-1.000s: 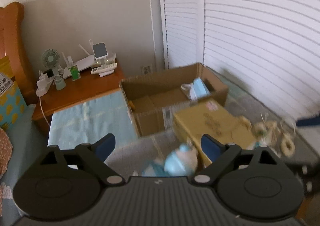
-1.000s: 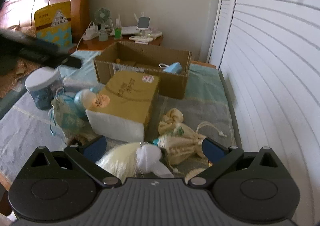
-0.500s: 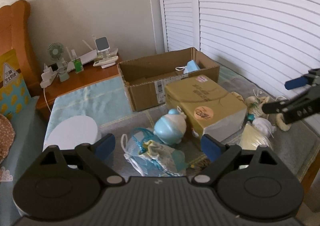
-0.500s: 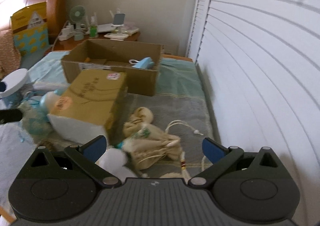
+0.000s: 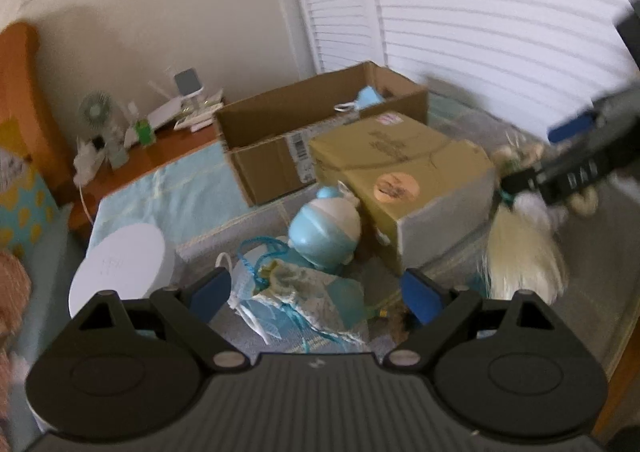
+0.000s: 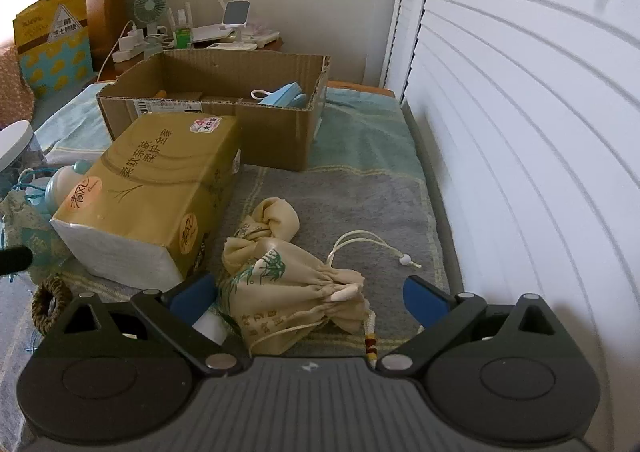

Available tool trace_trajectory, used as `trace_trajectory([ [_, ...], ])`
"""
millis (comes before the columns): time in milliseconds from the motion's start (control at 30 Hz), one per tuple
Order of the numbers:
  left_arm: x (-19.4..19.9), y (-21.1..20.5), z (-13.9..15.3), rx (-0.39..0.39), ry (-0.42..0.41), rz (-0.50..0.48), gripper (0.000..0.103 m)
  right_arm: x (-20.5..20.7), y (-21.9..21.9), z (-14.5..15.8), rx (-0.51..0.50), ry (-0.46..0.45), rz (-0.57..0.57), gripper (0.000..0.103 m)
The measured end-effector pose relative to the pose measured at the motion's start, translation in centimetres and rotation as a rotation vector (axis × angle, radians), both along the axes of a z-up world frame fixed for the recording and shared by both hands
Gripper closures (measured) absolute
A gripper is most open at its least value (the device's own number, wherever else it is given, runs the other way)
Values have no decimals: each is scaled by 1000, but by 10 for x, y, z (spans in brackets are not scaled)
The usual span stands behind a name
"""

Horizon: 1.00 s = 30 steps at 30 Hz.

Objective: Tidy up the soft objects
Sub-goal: 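Grasp the cream drawstring pouch with the right gripper, then grasp the blue-wrapped bundle with the left gripper while the right lifts the pouch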

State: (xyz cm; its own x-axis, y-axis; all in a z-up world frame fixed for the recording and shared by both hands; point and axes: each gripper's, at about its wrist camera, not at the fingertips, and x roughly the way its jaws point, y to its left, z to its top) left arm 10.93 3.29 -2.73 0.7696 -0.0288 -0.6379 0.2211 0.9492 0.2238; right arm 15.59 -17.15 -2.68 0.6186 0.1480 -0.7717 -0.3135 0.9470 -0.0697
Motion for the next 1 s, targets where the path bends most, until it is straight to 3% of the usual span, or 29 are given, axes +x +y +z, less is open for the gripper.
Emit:
trace_trajectory([
  [200, -2, -15, -12, 128, -32, -46, 23, 5, -3, -4, 22, 16, 0, 1],
  [300, 0, -15, -15, 135, -28, -43, 26, 9, -4, -7, 39, 28, 4, 2],
  [433, 2, -14, -18, 137, -21, -36, 26, 12, -3, -9, 69, 52, 18, 11],
  [633, 0, -16, -23, 170, -33, -46, 26, 8, 2, -6, 51, 45, 22, 20],
  [867, 3, -18, -31, 199, -35, -64, 26, 5, 6, -4, 32, 49, 16, 21],
  [1000, 3, -17, -31, 194, -43, -61, 33, 4, 5, -3, 31, 53, 8, 21],
])
